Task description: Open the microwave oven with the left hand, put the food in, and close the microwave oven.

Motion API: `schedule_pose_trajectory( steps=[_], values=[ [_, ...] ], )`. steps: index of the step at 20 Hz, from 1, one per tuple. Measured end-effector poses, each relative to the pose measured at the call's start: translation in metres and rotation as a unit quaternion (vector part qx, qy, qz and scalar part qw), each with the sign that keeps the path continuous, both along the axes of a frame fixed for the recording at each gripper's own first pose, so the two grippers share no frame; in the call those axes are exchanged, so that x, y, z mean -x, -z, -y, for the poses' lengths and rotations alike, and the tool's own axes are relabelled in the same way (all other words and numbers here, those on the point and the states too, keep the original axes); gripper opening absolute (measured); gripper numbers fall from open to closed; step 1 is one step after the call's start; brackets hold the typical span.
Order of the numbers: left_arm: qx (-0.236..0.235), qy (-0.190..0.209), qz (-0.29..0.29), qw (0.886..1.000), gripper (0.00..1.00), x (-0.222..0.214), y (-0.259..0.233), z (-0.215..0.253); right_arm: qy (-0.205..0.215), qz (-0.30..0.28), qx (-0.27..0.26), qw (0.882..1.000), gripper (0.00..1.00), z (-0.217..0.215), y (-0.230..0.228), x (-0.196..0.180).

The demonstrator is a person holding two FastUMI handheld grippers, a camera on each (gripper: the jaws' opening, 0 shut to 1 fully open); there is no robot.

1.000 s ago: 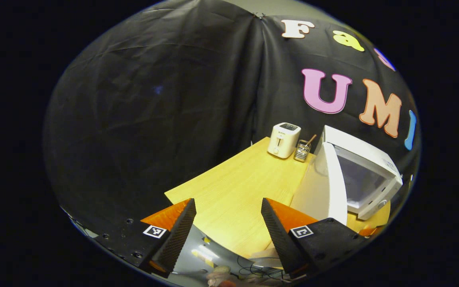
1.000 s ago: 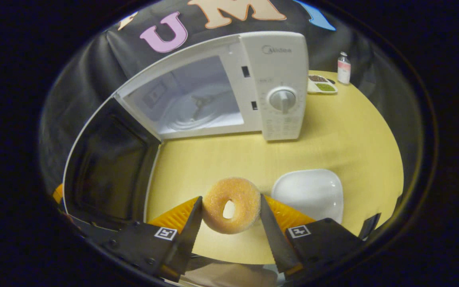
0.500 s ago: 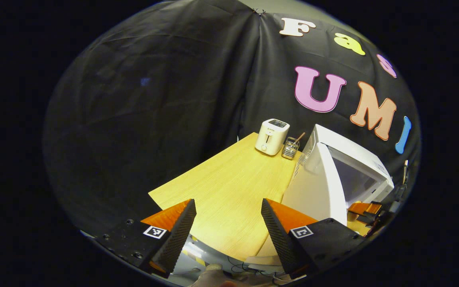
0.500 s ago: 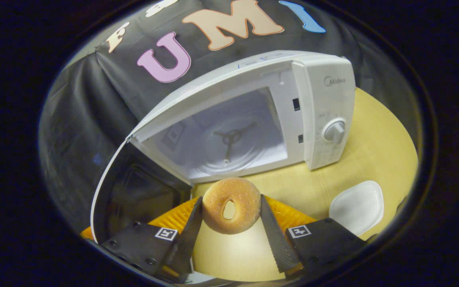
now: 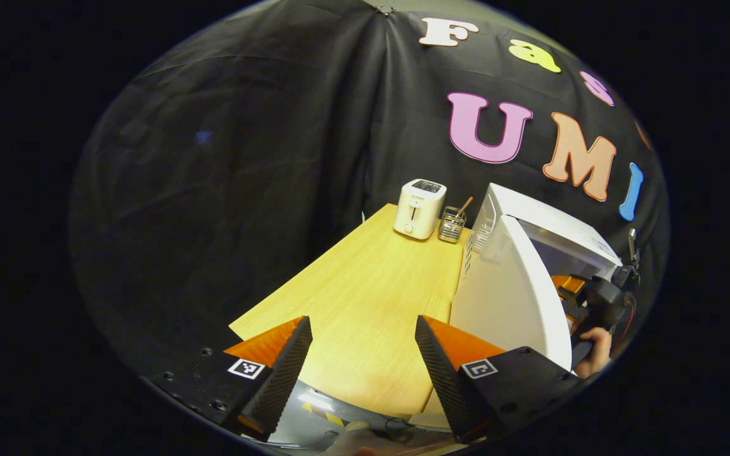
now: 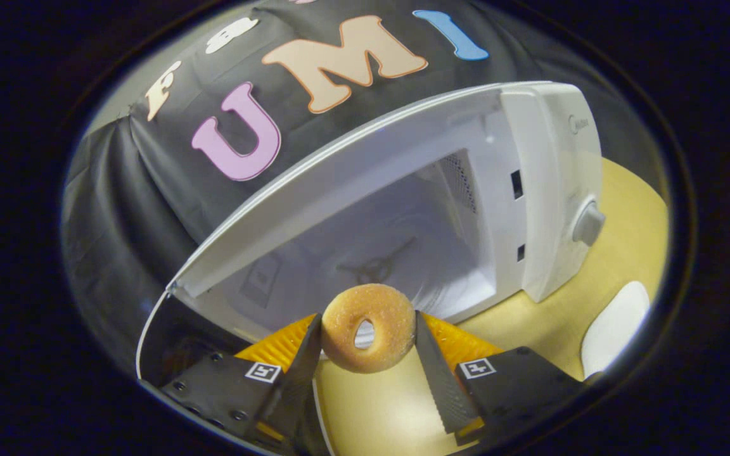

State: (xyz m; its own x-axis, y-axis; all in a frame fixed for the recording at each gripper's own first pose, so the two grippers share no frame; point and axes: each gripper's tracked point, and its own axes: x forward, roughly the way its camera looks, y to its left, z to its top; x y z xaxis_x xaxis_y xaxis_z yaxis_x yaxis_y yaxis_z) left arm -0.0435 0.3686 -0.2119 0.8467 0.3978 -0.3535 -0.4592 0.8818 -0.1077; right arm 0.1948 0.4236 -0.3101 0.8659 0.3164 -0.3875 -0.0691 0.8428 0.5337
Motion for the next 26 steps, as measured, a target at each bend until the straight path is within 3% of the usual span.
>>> schedule_pose_trajectory(
  steps=[4,5,6,7,8,10,11,12,13,16,17,18,20,21,23,25,26],
  values=[
    [0.011,0.018,-0.015,1.000,0.96,-0.004,0.009,0.004,0.028,-0.008,0.006,1.000,0.88,-0.011,0.020,-0.028],
    [0.008,0.020,-0.021,1.000,0.96,-0.002,0.011,0.003,0.035,-0.013,0.007,0.999,0.77,-0.012,0.025,-0.033],
    [0.007,0.024,-0.025,0.999,0.96,-0.004,0.011,0.003,0.040,-0.012,0.009,0.999,0.88,-0.014,0.028,-0.037],
    [0.005,0.029,-0.029,0.999,0.96,-0.003,0.011,0.004,0.044,-0.010,0.011,0.999,0.77,-0.015,0.030,-0.042],
    [0.003,0.032,-0.032,0.999,0.96,-0.002,0.012,0.004,0.045,-0.009,0.013,0.999,0.77,-0.017,0.032,-0.046],
    [0.000,0.037,-0.036,0.999,0.96,-0.001,0.013,0.005,0.047,-0.007,0.019,0.999,0.78,-0.016,0.032,-0.052],
    [0.001,0.040,-0.036,0.999,0.96,0.001,0.012,0.006,0.048,-0.005,0.024,0.999,0.89,-0.015,0.032,-0.055],
    [0.002,0.041,-0.035,0.999,0.96,0.001,0.013,0.007,0.050,-0.005,0.026,0.998,0.90,-0.012,0.032,-0.057],
    [0.003,0.042,-0.035,0.998,0.96,0.001,0.013,0.007,0.051,-0.004,0.026,0.998,0.84,-0.010,0.031,-0.057],
    [0.007,0.045,-0.036,0.998,0.95,0.002,0.014,0.011,0.051,-0.007,0.032,0.998,0.97,-0.003,0.026,-0.050],
    [0.008,0.045,-0.037,0.998,0.92,0.002,0.015,0.013,0.050,-0.003,0.038,0.998,0.91,0.001,0.022,-0.046],
    [0.011,0.048,-0.039,0.998,0.90,0.002,0.016,0.015,0.045,0.003,0.047,0.998,0.91,0.005,0.018,-0.041],
    [0.018,0.056,-0.039,0.997,0.79,-0.001,0.017,0.020,0.033,0.009,0.070,0.997,0.90,0.012,0.012,-0.030],
    [0.018,0.058,-0.039,0.997,0.62,0.000,0.017,0.022,0.026,0.010,0.078,0.997,0.90,0.015,0.011,-0.024],
    [0.017,0.061,-0.041,0.997,0.43,0.000,0.018,0.024,0.020,0.014,0.092,0.995,0.91,0.024,0.004,-0.011],
    [0.005,0.058,-0.052,0.997,0.07,0.003,0.021,0.022,0.012,0.026,0.109,0.994,0.91,0.032,-0.006,0.001],
    [-0.001,0.058,-0.056,0.997,0.00,0.005,0.021,0.021,0.007,0.032,0.116,0.993,0.91,0.037,-0.012,0.007]
  ],
)
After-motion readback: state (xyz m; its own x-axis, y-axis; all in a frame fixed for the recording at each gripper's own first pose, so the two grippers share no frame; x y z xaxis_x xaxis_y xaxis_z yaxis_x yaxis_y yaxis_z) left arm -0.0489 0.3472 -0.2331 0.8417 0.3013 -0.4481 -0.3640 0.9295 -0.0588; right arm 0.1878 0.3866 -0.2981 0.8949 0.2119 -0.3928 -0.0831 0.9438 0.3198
